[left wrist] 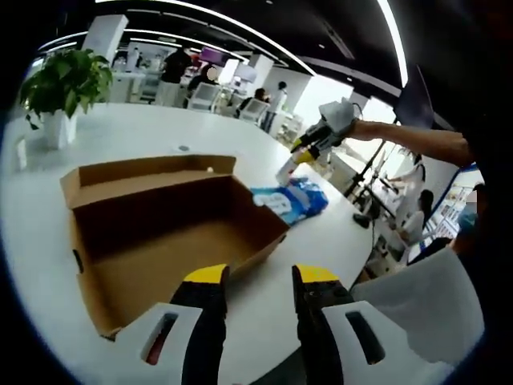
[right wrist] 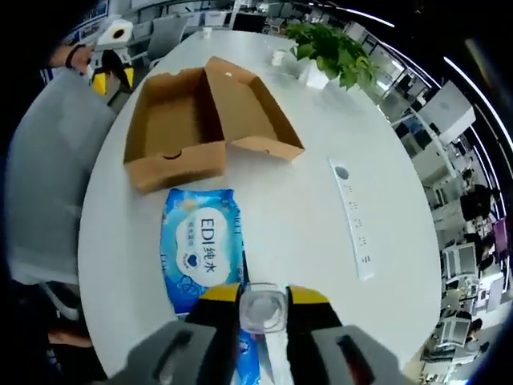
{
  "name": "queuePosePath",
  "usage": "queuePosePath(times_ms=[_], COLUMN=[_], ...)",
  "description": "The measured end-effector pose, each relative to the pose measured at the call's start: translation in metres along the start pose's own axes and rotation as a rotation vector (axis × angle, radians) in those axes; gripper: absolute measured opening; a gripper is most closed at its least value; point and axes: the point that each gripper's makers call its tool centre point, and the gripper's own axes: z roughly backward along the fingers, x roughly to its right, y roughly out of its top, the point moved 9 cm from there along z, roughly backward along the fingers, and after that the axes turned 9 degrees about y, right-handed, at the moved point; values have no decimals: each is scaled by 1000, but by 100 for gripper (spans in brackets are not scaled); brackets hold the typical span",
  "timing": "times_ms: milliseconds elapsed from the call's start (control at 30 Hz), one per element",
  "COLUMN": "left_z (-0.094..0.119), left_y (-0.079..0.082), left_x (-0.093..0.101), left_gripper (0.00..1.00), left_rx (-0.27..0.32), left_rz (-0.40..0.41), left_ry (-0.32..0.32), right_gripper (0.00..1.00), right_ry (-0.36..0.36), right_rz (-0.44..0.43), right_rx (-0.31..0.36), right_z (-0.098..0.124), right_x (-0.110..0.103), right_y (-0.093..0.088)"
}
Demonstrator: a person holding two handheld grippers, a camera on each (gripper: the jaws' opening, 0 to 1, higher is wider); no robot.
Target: Operate the shoe box by opening the lid, removing the specified soft item, and placing it in the target area until the item is outside and the box remains undamaged.
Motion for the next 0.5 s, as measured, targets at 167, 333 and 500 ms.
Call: queuePosePath(times_ms=[167,333,500], left_z=[0,-1,-1], left_y=[-1,-3,-3], left_x=[0,-1,-2], left_gripper=[31,31,31], left_rx=[-4,-12,-14], left_rz=[2,1,10], left_ry=[3,6,10], right_gripper=[17,17,17], right_ry=[13,34,51], right_rz=[30,41,46], right_rx=[-27,-41,-57], right_z=[-7,-15,-22], right_x=[5,6,6], right_y=[4,7,6])
